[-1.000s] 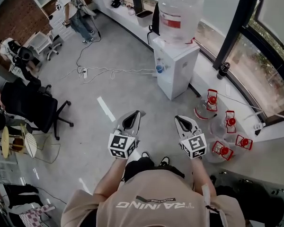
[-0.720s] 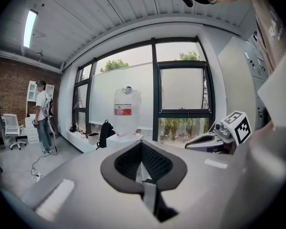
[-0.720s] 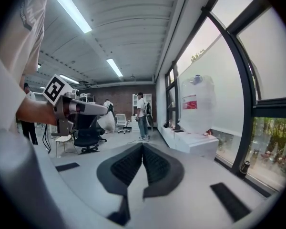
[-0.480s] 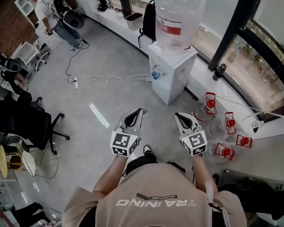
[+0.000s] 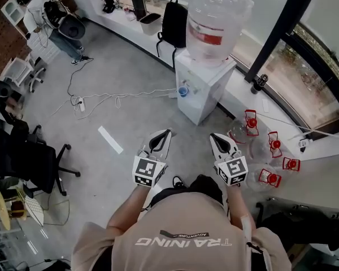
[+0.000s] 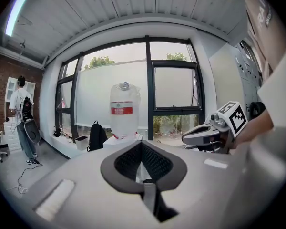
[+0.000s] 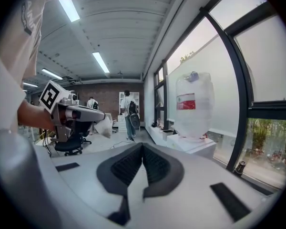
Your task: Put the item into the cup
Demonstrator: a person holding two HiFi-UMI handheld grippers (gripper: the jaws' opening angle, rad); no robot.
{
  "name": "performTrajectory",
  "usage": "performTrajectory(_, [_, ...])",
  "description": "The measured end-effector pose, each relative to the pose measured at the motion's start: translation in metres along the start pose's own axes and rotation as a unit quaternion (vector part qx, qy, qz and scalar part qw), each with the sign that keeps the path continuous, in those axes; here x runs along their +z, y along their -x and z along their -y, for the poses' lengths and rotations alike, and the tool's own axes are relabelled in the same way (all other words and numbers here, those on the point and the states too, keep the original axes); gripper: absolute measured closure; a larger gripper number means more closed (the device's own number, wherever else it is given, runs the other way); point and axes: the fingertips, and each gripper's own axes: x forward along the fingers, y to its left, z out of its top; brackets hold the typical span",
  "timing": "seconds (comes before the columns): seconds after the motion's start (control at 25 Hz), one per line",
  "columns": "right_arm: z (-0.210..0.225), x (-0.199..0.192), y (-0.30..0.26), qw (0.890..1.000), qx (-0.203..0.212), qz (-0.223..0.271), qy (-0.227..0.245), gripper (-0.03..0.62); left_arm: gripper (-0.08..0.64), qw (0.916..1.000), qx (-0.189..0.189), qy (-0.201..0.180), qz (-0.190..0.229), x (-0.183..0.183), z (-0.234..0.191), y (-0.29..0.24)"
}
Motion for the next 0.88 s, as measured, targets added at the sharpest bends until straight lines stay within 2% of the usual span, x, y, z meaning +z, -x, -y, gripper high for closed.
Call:
performTrajectory(0.44, [0.022,0.011,-0.055,1.000,0.021,0.001,0.009,0.581,0.555,0.9997,0.010,0.023,-0.004,-0.005,-0.035,-0.036])
performTrajectory(0.88, [0.092,0.019,-0.121,0.999,0.042,0.011,0.013,0.581,0.555,0.9998,0.011,0.016,-0.006,0.017,-0.052,-0.116])
